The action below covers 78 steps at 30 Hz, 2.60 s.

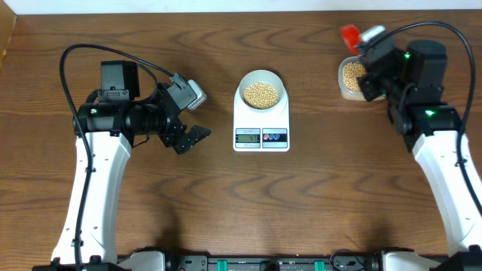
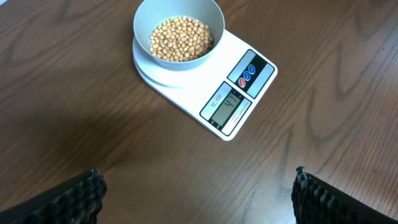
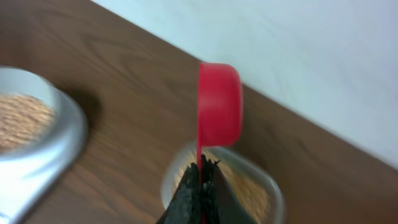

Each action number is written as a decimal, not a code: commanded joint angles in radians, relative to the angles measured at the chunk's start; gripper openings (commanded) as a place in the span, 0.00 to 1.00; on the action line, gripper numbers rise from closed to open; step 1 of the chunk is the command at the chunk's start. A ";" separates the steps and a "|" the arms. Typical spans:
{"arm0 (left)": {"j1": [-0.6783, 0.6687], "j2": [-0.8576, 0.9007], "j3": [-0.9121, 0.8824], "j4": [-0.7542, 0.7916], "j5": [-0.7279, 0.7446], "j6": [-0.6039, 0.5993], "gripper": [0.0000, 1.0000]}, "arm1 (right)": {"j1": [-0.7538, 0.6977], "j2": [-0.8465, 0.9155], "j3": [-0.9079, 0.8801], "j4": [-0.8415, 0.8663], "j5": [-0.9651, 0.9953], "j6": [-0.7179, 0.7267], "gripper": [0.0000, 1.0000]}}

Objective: Scoop item into bowl and weigh 50g on scale
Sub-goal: 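Carry the empty red scoop back over the soybean tub, then dip the red scoop into the soybeans and scoop with the right gripper, then lift the filled scoop and carry it over the white bowl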

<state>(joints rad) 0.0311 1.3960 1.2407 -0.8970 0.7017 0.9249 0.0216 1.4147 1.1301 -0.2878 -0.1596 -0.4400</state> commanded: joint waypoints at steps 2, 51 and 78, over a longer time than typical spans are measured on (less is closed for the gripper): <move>0.000 -0.010 0.018 -0.003 0.011 0.017 0.98 | -0.083 0.046 0.001 -0.073 0.130 0.134 0.01; 0.000 -0.010 0.018 -0.003 0.011 0.017 0.98 | -0.373 0.330 0.001 0.052 -0.550 0.724 0.01; 0.000 -0.010 0.018 0.000 0.009 0.017 0.98 | -0.190 0.330 0.001 0.340 -0.741 0.915 0.01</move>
<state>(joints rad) 0.0311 1.3956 1.2407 -0.8936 0.7013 0.9249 -0.2184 1.7367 1.1294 0.0357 -0.8761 0.4557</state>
